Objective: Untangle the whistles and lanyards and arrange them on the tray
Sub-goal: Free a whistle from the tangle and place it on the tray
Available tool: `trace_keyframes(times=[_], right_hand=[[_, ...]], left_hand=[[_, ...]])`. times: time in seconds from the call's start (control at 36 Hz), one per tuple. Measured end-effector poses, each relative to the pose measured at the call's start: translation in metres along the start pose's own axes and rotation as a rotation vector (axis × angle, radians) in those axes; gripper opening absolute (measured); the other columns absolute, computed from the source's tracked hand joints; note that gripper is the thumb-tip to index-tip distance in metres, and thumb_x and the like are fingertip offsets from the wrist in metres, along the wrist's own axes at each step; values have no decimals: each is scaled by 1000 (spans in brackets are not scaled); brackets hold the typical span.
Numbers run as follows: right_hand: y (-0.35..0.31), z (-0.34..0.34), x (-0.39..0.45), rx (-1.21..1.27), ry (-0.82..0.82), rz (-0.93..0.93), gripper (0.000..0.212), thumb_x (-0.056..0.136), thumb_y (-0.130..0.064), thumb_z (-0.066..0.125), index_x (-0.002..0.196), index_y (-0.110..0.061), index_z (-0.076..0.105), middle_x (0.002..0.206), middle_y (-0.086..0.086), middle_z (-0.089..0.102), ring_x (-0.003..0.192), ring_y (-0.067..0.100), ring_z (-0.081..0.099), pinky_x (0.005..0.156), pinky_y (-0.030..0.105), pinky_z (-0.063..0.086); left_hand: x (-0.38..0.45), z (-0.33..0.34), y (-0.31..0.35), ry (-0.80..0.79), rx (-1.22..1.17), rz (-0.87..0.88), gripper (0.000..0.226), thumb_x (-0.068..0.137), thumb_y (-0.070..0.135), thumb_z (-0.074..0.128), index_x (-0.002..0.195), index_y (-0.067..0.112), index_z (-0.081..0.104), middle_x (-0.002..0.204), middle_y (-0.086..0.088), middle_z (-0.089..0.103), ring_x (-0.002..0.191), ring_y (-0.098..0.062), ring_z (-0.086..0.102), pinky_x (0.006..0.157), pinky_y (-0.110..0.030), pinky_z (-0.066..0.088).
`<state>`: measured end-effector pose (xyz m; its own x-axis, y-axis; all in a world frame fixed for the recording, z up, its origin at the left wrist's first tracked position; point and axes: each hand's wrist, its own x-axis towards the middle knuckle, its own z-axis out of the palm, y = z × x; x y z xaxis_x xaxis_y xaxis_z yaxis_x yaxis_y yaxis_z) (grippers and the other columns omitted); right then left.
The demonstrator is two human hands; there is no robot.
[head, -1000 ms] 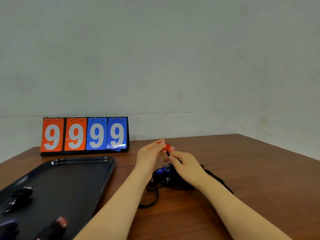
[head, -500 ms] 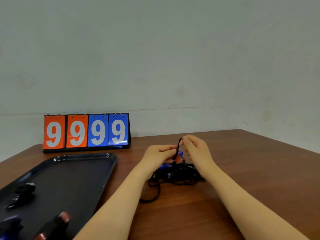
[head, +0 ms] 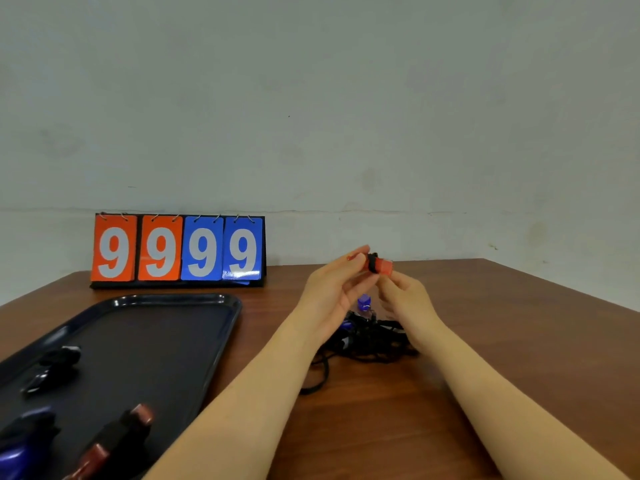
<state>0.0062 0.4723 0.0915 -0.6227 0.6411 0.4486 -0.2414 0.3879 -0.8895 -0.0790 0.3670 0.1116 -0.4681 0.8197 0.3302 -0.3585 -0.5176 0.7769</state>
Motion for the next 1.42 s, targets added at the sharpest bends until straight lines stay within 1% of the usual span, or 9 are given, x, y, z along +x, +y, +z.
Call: trace_keyframes(times=[0.11,0.25,0.39,0.5,0.69,0.97,1.17,1.28,1.42], right_hand=[[4,8,-9,-309,-177,-185,29,100,-20,47,79,-26,66,54,-17,55,53,-3,48,57,10,36],[12,10,-7,-510,-217,-214,26,99,-27,47,92,-23,71,78,-7,68,75,3,61,74,19,45],[9,11,-10,-517,-236,-248,26,100,-23,46,96,-25,71,94,-13,70,91,-3,61,83,18,46],[7,11,-9,-404,-211,-227,28,99,-16,45,82,-20,67,73,-13,63,70,1,56,70,22,43],[0,0,-2,-82,20,-97,33,101,-17,44,72,-13,58,43,-14,48,39,-2,43,44,9,33],[4,-5,6,-30,148,-59,37,95,-30,57,60,-18,55,44,-12,38,42,2,34,52,22,30],[9,3,-1,-279,-27,-241,31,99,-27,49,71,-20,62,54,-3,50,50,7,47,52,14,39],[14,9,-4,-426,-141,-289,31,99,-28,48,71,-33,59,57,-4,50,53,5,46,55,17,36],[16,8,-4,-546,-196,-286,26,99,-28,46,82,-28,65,69,-12,63,64,4,55,61,20,40]], left_hand=[[4,-9,1,112,14,59,25,93,4,57,117,-1,63,97,-13,74,93,-20,72,81,-27,58],[6,-21,0,200,225,110,16,94,9,58,107,10,67,89,-10,74,74,-9,64,83,-23,52],[9,-32,-3,252,505,115,24,91,14,64,114,16,68,96,2,74,89,-2,66,79,-15,52],[8,-37,-6,244,655,98,26,89,16,66,114,22,69,115,1,69,105,-7,63,95,-23,49],[5,-33,-6,155,651,23,20,91,17,63,108,27,70,105,-1,74,103,-13,67,89,-25,54],[1,-14,1,11,95,-46,24,94,8,54,114,4,65,110,-15,71,107,-22,67,84,-26,56],[6,-12,1,102,-176,39,20,93,9,54,109,4,66,110,-13,69,101,-18,68,77,-24,58],[9,-20,-1,182,4,114,24,95,6,55,118,4,62,110,-14,69,97,-16,69,79,-22,57],[10,-28,-4,261,425,153,25,93,9,60,116,14,67,108,-10,71,100,-15,68,86,-22,55]])
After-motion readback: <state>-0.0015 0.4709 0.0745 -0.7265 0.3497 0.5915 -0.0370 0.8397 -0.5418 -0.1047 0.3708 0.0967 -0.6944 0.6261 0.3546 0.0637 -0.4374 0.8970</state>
